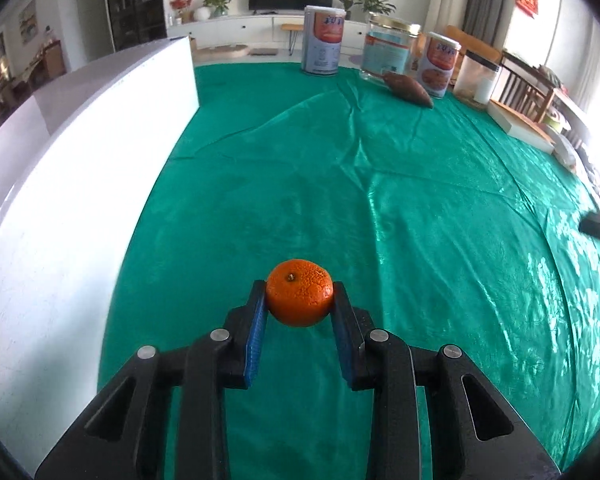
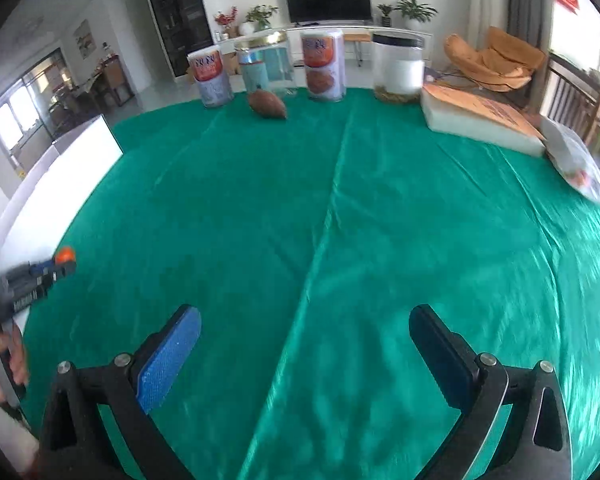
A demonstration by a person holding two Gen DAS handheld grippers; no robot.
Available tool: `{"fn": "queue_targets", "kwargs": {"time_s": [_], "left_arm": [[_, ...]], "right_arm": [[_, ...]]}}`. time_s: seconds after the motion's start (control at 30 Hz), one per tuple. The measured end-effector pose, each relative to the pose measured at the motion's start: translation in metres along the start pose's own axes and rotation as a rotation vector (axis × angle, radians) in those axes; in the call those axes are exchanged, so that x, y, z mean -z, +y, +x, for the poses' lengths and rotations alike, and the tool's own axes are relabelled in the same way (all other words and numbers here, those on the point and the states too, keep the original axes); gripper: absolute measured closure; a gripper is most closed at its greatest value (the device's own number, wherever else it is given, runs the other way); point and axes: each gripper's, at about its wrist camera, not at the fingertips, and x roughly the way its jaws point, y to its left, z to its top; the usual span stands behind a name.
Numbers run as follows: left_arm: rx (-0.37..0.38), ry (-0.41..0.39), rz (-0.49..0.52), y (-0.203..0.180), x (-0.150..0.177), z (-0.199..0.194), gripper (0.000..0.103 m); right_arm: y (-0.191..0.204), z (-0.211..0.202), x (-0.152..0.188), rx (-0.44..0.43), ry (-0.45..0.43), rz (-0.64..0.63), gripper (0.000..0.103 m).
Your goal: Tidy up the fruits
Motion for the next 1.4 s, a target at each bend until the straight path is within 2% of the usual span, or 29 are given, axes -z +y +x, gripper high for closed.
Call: {"fn": "queue_targets", "kwargs": {"time_s": [0.17, 0.2, 0.3, 0.33, 0.4, 0.43, 0.5, 0.6, 0.77, 0.83, 0.9, 1.0, 1.07, 1.17, 1.27, 1.33, 1.37, 1.4], "left_arm": [[0.048, 0.030, -0.052, 0.014, 0.008, -0.001, 0.072], [0.058, 0.030, -0.057, 0.016, 0.010, -0.004, 0.072], [0.080, 0.034, -0.055, 0.019, 0.016, -0.008, 0.072], [0.088, 0.036, -0.058, 0.020, 0.018, -0.008, 0.072], [0.109, 0.036, -0.070, 0.021, 0.020, -0.009, 0.072], [0.115, 0.034, -0.071, 0.021, 0.022, -0.010, 0.072], [0.126, 0.033, -0.071, 0.021, 0.024, -0.012, 0.072], [0.135, 0.037, -0.073, 0.021, 0.026, -0.014, 0.072], [0.173, 0.030, -0.097, 0.016, 0.026, -0.024, 0.072], [0.184, 0.036, -0.083, 0.007, 0.029, -0.029, 0.072], [0.206, 0.041, -0.074, -0.003, 0.035, -0.034, 0.072], [0.230, 0.056, -0.077, -0.014, 0.048, -0.042, 0.072], [0.236, 0.071, -0.079, -0.020, 0.054, -0.045, 0.072], [0.231, 0.085, -0.062, -0.032, 0.061, -0.040, 0.071], [0.177, 0.044, 0.010, -0.049, 0.062, -0.042, 0.071], [0.170, 0.037, 0.029, -0.052, 0.063, -0.039, 0.063], [0.164, 0.033, 0.041, -0.052, 0.064, -0.039, 0.049], [0.147, 0.035, 0.050, -0.052, 0.067, -0.040, 0.029]], "right_arm": [[0.014, 0.095, -0.130, -0.011, 0.011, -0.046, 0.004], [0.018, 0.111, -0.148, -0.009, 0.008, -0.050, 0.008], [0.034, 0.154, -0.190, -0.009, 0.006, -0.064, 0.013], [0.039, 0.166, -0.199, 0.003, 0.010, -0.077, 0.014], [0.049, 0.190, -0.211, 0.031, 0.029, -0.103, 0.027], [0.053, 0.200, -0.214, 0.043, 0.041, -0.112, 0.030], [0.057, 0.216, -0.217, 0.051, 0.067, -0.127, 0.058], [0.060, 0.212, -0.214, 0.032, 0.078, -0.112, 0.065], [0.054, 0.147, -0.175, -0.093, 0.111, -0.007, 0.069], [0.051, 0.120, -0.144, -0.129, 0.173, 0.030, 0.069], [0.046, 0.094, -0.098, -0.142, 0.219, 0.054, 0.070], [0.045, 0.057, -0.031, -0.141, 0.242, 0.061, 0.070], [0.045, 0.033, 0.013, -0.143, 0.231, 0.079, 0.070], [0.057, 0.008, 0.063, -0.091, 0.179, 0.050, 0.070], [0.061, -0.005, 0.099, -0.078, 0.128, 0.076, 0.069], [0.066, -0.016, 0.112, -0.024, 0.076, 0.061, 0.055], [0.068, -0.021, 0.119, 0.008, 0.060, 0.053, 0.038], [0.069, -0.027, 0.127, 0.030, 0.040, 0.056, 0.024]]}}
